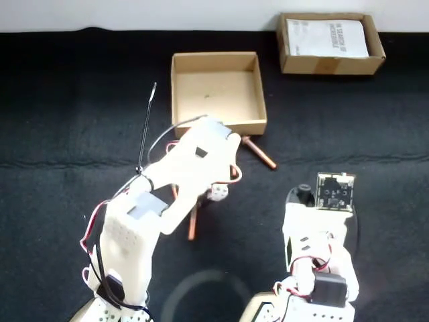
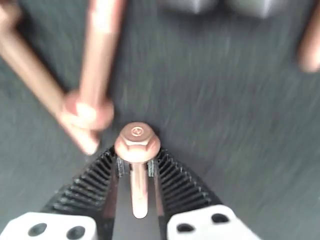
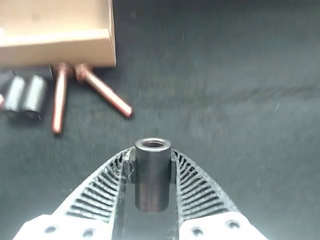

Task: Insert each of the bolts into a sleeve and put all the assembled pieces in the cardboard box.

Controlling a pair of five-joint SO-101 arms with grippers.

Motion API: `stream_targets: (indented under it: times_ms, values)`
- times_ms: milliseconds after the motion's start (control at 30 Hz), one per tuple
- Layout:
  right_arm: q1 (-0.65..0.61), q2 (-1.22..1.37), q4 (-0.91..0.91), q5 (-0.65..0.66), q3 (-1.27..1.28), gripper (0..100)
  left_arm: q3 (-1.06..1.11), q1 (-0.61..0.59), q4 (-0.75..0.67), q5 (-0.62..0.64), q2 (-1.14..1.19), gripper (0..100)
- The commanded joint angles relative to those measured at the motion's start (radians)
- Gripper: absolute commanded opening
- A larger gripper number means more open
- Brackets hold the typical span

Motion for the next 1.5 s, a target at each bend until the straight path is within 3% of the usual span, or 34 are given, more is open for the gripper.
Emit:
stream_targets:
  times_ms: [0, 233, 467, 900, 1067, 1300, 1467]
  values:
    - [0.007, -0.016, -0.067, -0.023, 0.045, 0.6, -0.137, 0.008, 0.107, -0.049, -0.018, 1]
    - [-0.021, -0.016, -0.340, -0.129, 0.177, 0.6, -0.208, 0.024, 0.110, -0.058, -0.232, 1]
    - [-0.079, -0.007, -0.549, -0.262, 0.292, 0.6, -0.335, 0.050, 0.081, -0.178, -0.476, 1]
    - [-0.314, -0.007, -0.539, -0.281, 0.291, 0.7, -0.338, 0.054, 0.031, -0.175, -0.846, 1]
    - [-0.410, -0.007, -0.437, -0.281, 0.291, 0.7, -0.337, 0.054, 0.032, -0.175, -1.007, 1]
    - [-0.421, -0.007, -0.417, -0.281, 0.291, 0.7, -0.317, 0.045, 0.107, -0.175, -1.248, 1]
    - [-0.421, -0.007, -0.415, -0.279, 0.291, 0.7, -0.090, 0.045, 0.109, -0.176, -1.498, 1]
